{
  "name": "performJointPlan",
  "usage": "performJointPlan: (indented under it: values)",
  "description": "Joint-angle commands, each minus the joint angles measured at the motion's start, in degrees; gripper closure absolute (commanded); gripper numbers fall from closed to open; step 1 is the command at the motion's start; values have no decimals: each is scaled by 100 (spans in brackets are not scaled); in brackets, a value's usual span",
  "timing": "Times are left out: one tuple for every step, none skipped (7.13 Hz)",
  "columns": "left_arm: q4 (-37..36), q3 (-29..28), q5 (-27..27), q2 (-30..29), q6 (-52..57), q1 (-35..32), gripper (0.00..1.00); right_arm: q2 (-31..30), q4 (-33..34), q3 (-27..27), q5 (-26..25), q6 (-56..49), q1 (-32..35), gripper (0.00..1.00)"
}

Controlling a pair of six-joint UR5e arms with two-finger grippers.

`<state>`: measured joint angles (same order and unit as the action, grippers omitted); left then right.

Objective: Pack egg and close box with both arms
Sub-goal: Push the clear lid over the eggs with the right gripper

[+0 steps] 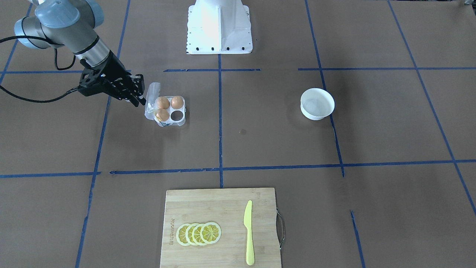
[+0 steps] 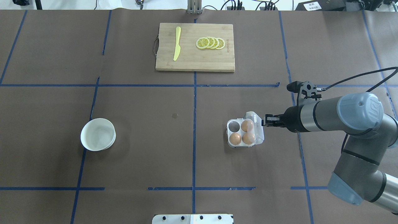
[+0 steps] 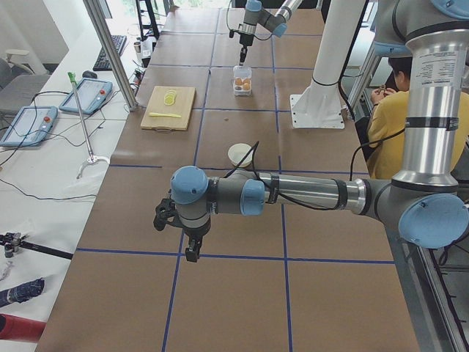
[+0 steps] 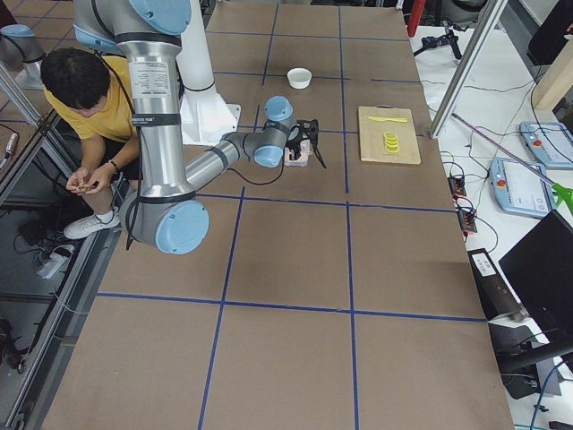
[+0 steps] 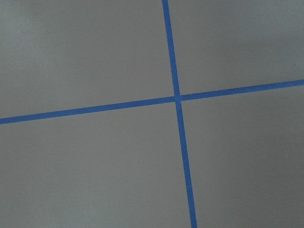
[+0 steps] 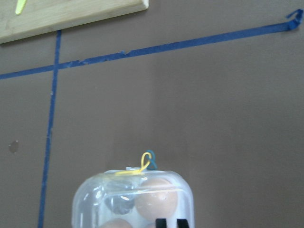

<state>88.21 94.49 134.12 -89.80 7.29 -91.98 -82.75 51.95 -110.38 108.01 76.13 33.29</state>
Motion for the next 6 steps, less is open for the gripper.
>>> performJointPlan:
  values:
    - [3,-1,0,-11,0,5,0,460,191,17,-8,191,-42,100]
    - [12,-1,0,-11,0,5,0,549,445,8,1,192,-42,100]
    - [81,-10,0,-11,-9,-4,0,541,961,-9,1,175,1,100]
    - [82,-10,0,-11,-9,5,0,524,1567,-36,10,79,219,100]
    - [82,-18,0,-11,-9,5,0,489,1964,-53,79,-427,500,100]
    - [82,-18,0,-11,-9,5,0,227,2090,-45,272,-1189,781,100]
